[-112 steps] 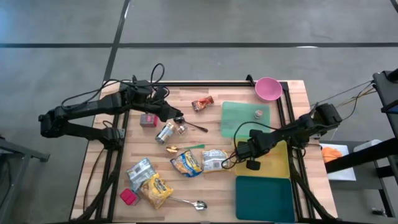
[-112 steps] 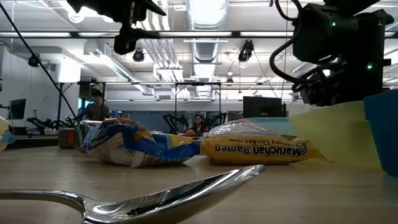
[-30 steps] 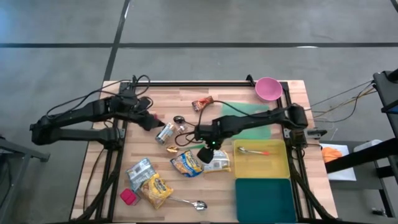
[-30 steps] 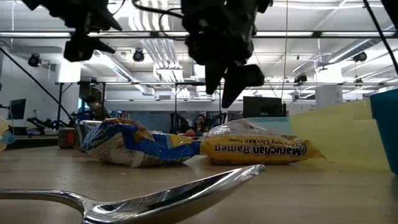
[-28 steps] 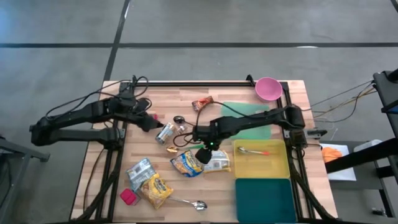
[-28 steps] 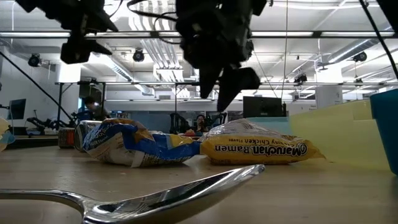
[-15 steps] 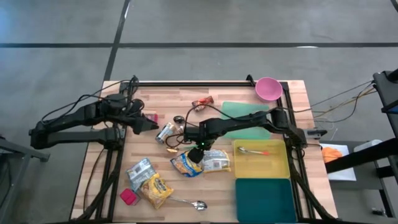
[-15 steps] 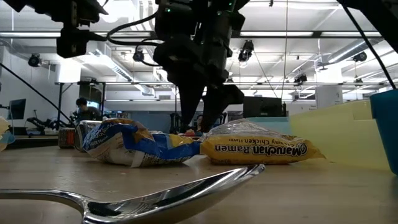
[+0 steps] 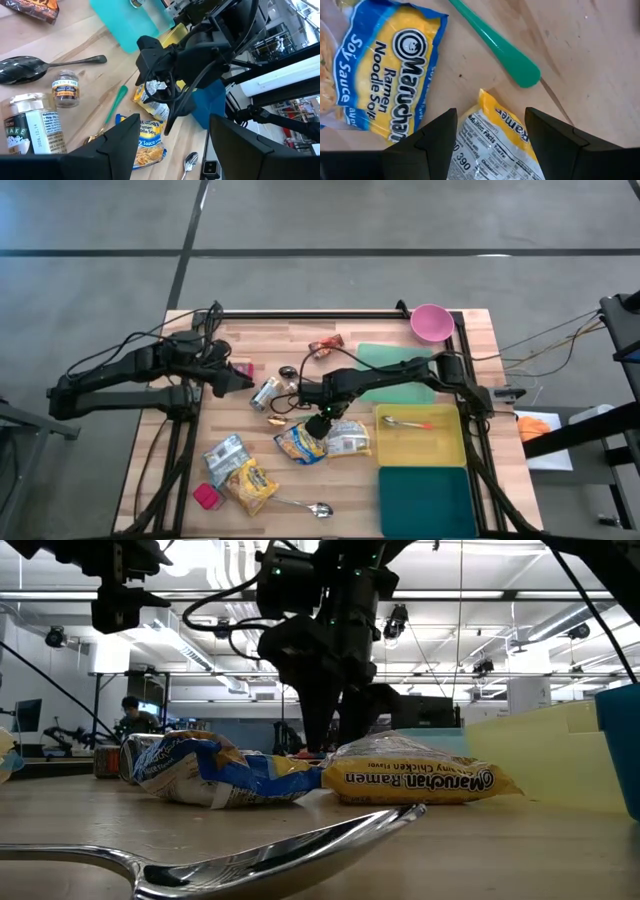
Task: Pick & Place Food Item
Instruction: Put the right yellow noodle pack into the blue bin
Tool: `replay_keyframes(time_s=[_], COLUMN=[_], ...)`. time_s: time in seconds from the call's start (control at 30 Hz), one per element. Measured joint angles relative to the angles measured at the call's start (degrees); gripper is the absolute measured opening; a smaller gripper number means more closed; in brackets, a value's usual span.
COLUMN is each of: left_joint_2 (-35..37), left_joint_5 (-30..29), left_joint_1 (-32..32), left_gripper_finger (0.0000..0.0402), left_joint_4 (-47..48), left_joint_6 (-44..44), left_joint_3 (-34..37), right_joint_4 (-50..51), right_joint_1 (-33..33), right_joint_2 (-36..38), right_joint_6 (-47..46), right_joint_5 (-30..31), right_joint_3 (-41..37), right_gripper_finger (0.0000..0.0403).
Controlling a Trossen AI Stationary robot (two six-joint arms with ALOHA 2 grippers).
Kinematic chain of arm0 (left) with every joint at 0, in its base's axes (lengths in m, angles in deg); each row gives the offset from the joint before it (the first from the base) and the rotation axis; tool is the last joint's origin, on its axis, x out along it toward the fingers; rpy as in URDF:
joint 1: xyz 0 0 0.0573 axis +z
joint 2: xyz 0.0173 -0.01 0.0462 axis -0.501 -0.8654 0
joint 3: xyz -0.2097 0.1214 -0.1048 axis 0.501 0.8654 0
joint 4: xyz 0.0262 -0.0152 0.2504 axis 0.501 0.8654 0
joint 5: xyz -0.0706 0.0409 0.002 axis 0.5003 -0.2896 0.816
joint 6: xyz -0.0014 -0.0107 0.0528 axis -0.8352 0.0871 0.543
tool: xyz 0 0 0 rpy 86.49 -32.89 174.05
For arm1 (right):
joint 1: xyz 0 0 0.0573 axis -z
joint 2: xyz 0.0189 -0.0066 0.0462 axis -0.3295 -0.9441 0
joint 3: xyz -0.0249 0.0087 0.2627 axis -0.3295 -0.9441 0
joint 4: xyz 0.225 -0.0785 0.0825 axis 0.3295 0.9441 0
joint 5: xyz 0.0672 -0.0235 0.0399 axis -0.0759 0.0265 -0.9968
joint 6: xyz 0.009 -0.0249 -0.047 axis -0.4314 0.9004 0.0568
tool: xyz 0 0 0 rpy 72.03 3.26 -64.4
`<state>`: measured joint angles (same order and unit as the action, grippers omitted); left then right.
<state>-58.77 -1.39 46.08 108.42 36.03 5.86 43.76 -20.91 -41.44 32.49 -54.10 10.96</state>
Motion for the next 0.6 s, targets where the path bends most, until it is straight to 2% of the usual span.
replay_keyframes(time_s=[0.4, 0.5, 0.6], left_joint_2=[0.0, 0.0, 0.0], left_joint_5=[0.0, 0.0, 0.0], left_joint_1=[0.0, 0.0, 0.0], left_gripper_finger=[0.0242, 0.0242, 0.0242], left_joint_4=[0.0, 0.0, 0.0], left_joint_6=[0.3, 0.3, 0.3], left_joint_3=[0.0, 0.0, 0.0], right_joint_4=[-0.3, -0.4, -0.4], right_joint_1=[-1.0, -1.0, -1.0], right_joint_2=[-3.3, -3.3, -3.3], right_joint_6=[0.1, 0.8, 1.7], right_joint_5=[-0.7, 0.0, 0.0], right_joint_3=[0.0, 0.0, 0.0], right_gripper_finger=[0.0225, 0.0197, 0.0148])
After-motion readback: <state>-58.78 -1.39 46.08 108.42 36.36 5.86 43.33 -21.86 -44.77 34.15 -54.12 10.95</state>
